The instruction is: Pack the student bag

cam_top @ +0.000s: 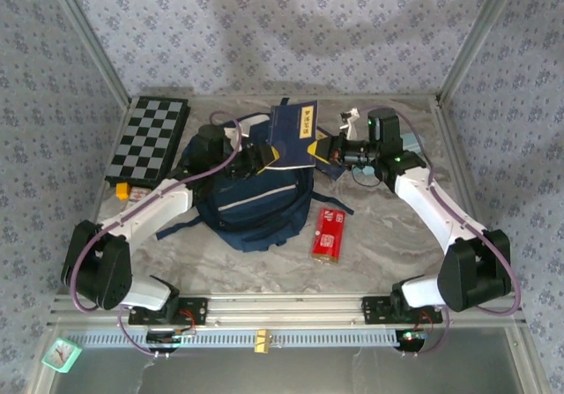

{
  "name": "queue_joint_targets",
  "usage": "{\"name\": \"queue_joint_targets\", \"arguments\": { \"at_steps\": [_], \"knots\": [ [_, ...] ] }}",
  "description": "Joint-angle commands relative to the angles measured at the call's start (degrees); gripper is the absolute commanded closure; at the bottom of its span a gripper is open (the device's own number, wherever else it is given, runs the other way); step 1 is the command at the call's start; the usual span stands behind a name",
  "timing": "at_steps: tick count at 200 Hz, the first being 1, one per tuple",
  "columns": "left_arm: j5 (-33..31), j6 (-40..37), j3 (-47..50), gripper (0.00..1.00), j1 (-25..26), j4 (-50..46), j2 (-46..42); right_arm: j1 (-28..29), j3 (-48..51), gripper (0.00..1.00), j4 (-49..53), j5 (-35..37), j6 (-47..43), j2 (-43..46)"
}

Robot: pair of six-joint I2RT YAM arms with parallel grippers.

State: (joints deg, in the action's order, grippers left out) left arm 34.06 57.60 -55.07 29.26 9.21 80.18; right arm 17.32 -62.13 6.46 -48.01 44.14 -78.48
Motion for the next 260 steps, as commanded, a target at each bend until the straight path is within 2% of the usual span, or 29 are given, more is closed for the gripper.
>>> {"name": "queue_joint_targets", "arguments": {
  "at_steps": [1, 26, 48, 92, 109, 129, 159, 198, 260],
  "knots": [
    [3.3, 1.2, -0.9, 0.76, 0.4, 6.6, -3.2, -0.3, -0.1, 0.95, -2.5, -3.4, -1.5, -0.7],
    [2.9, 2.2, -0.8, 0.91, 0.4, 7.6, -4.1, -0.8, 0.0, 0.89, -2.5, -3.9, -1.3, -1.2],
    [1.7, 3.6, -0.6, 1.00, 0.5, 9.9, -5.3, -1.1, 0.6, 0.69, -3.9, -4.1, 0.1, -1.7],
    [1.0, 8.4, 0.0, 1.00, 1.0, 17.8, -5.7, -0.7, 3.6, 0.30, -14.4, -6.7, 8.1, -3.2],
    [0.3, 9.0, -0.1, 1.00, 1.3, 18.4, -5.5, 0.0, 4.9, 0.23, -21.4, -7.9, 13.3, -3.8],
    [-0.1, 8.8, -0.3, 1.00, 1.6, 18.3, -4.9, 0.8, 6.5, 0.21, -32.4, -9.4, 21.0, -4.1],
    [-0.9, 8.4, 0.0, 1.00, 1.6, 16.7, -4.4, 0.8, 7.3, 0.23, -41.1, -9.5, 28.2, -3.9],
    [-3.0, 4.9, -0.1, 1.00, 1.6, 9.9, -4.9, 0.4, 6.4, 0.36, -36.6, -9.0, 25.1, -2.4],
    [-4.8, 1.6, 0.4, 1.00, 1.5, 4.7, -5.4, -0.4, 5.8, 0.79, -27.2, -7.1, 18.6, -1.2]
  ]
}}
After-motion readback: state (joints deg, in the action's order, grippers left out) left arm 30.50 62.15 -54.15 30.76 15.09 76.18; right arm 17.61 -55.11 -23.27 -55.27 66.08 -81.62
